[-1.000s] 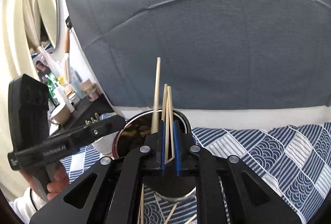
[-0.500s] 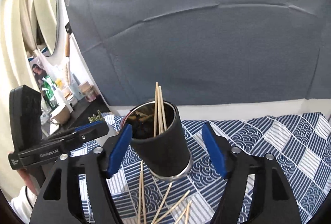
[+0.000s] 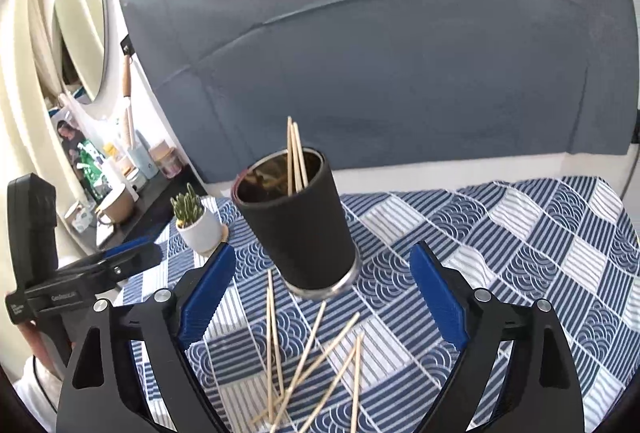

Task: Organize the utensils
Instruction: 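Withdraw both tools upward away from the black cup, then lower both open tools toward the sticks lying beside the black cup, then close the left tool on a stick while the right tool grasps another stick, then lift both held sticks upright and carry them above the black cup, then lower the sticks into the black cup and open both tools, then withdraw both tools upward away from the black cup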

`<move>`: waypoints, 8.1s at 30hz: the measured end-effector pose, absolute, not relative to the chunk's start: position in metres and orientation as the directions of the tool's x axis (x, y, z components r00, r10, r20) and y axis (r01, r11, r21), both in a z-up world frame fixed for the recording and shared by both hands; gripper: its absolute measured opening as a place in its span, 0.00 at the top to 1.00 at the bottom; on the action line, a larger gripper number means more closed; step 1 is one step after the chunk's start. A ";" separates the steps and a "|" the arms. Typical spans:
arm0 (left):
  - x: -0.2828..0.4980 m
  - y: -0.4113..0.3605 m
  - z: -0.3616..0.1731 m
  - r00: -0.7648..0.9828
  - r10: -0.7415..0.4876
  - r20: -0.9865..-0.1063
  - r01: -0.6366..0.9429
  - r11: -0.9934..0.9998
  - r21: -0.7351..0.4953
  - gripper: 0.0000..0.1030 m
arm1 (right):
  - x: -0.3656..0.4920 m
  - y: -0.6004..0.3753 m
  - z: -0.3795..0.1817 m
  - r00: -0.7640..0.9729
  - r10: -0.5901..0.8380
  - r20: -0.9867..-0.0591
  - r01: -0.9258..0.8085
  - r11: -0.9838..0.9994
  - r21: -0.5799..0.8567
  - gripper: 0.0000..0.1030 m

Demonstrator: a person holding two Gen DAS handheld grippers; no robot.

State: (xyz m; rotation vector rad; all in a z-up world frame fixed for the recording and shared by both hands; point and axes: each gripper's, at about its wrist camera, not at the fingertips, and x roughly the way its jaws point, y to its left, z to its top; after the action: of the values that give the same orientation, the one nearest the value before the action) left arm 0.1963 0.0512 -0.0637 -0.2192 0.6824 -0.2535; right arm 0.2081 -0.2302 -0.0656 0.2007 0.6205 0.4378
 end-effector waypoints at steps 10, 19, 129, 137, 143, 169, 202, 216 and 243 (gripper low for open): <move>0.174 0.050 -0.103 0.686 -0.252 -0.682 0.085 0.959 -0.270 0.08 | 0.184 -0.237 -0.091 0.700 0.416 -0.581 -0.304 0.909 0.285 0.16; 0.156 0.048 -0.140 0.619 -0.230 -0.751 0.051 0.966 -0.253 0.08 | 0.170 -0.237 -0.126 0.651 0.395 -0.649 -0.281 0.919 0.277 0.16; 0.141 0.069 -0.191 0.316 -0.009 -0.949 -0.112 0.993 -0.047 0.95 | 0.148 -0.258 -0.202 0.367 0.108 -0.924 -0.193 0.980 0.038 0.95; 0.137 0.082 -0.162 0.337 0.009 -0.941 -0.124 0.992 -0.034 0.95 | 0.158 -0.268 -0.172 0.410 0.141 -0.901 -0.161 0.984 0.081 0.95; 0.150 0.082 -0.128 0.388 0.007 -0.922 -0.110 0.993 -0.039 0.95 | 0.171 -0.269 -0.145 0.446 0.168 -0.879 -0.154 0.982 0.110 0.95; 0.255 0.050 0.023 0.637 -0.037 -0.770 0.005 0.999 -0.044 0.95 | 0.249 -0.245 0.055 0.745 0.245 -0.620 -0.223 0.968 0.115 0.95; 0.330 0.010 -0.004 0.785 -0.460 -0.415 0.351 0.882 -0.314 0.95 | 0.334 -0.158 0.032 0.637 0.402 -0.658 -0.452 0.886 0.103 0.95; 0.341 0.004 -0.073 0.725 -0.485 -0.490 0.325 0.867 -0.379 0.95 | 0.345 -0.141 -0.021 0.546 0.364 -0.755 -0.454 0.885 0.099 0.95; 0.272 0.013 -0.052 0.719 -0.392 -0.574 0.317 0.920 -0.231 0.49 | 0.300 -0.153 -0.005 0.608 0.305 -0.733 -0.433 0.901 0.016 0.47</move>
State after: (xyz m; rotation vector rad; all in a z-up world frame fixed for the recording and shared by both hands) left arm 0.2717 0.0130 -0.0523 -0.1191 0.6608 -0.3925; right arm 0.2999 -0.1528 -0.0048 -0.1689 0.8122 0.4284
